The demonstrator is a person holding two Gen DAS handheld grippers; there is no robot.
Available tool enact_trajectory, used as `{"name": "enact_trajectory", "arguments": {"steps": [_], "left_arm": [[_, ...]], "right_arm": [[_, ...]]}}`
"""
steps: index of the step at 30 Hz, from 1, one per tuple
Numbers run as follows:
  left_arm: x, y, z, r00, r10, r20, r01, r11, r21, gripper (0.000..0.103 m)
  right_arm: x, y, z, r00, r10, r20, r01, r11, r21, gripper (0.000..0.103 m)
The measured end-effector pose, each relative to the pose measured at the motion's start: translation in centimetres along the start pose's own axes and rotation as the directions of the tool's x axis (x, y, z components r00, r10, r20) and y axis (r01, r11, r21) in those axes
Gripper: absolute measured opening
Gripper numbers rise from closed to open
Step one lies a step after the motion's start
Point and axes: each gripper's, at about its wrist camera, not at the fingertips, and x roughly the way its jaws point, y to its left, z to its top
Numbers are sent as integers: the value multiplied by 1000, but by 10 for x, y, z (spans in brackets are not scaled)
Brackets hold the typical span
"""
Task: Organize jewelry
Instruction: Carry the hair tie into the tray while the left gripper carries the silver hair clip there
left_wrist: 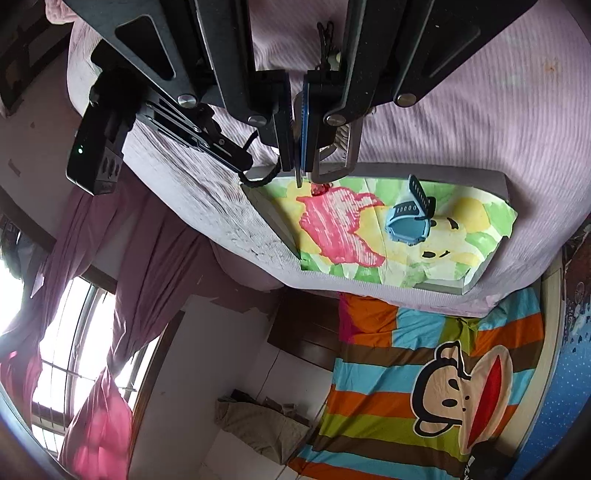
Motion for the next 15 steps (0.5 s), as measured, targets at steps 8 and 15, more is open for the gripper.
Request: {"name": "enact_trajectory", "arguments": {"steps": [8, 15], "left_arm": [[35, 4, 34, 995, 88, 55, -89, 996, 15, 4], [82, 19, 44, 992, 126, 27, -127, 992, 13, 4]], "right_arm": [[34, -9, 31, 997, -71, 25, 70, 998, 6, 5], [66, -22, 31, 994, -109, 30, 108, 994, 20, 5]]}}
